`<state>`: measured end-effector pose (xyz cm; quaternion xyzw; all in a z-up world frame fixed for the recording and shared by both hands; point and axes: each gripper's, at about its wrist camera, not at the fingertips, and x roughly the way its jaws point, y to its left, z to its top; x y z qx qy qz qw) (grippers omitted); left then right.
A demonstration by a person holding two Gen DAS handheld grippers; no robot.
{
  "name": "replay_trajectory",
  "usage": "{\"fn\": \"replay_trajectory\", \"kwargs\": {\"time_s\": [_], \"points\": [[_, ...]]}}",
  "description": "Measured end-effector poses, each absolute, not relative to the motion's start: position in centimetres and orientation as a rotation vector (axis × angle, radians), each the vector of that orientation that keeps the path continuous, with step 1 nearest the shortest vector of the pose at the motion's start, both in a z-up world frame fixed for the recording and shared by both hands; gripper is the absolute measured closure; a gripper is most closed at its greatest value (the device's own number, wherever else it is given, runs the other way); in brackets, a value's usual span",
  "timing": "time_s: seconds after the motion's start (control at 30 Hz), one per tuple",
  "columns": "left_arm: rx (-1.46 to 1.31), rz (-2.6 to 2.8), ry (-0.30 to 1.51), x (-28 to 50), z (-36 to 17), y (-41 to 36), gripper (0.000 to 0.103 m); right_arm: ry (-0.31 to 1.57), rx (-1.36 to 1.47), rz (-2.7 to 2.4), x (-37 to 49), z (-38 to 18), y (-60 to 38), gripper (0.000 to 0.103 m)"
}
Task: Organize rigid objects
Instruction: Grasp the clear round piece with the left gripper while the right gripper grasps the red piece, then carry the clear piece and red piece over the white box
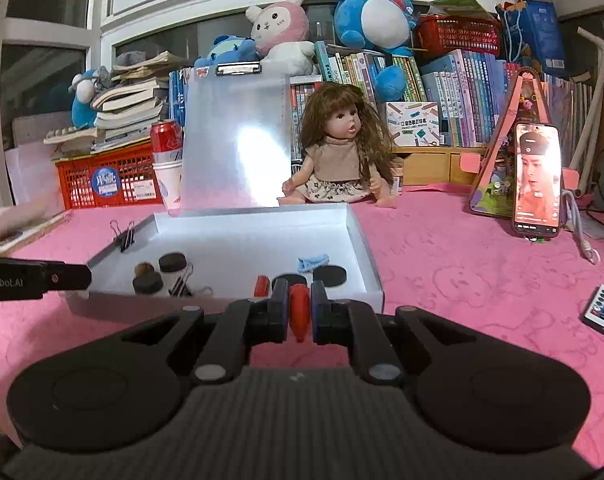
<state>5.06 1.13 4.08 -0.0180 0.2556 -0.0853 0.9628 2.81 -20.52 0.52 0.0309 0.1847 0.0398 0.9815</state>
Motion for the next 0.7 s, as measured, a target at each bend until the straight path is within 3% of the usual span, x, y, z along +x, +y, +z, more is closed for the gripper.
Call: {"fn": "replay_trajectory", "kwargs": {"time_s": [0.7], "points": [[-0.174, -0.202, 0.679, 17.9, 6.1, -0.2, 0.077, 0.484, 0.315, 0.12, 13.5, 3.0, -22.0, 0.089]]}}
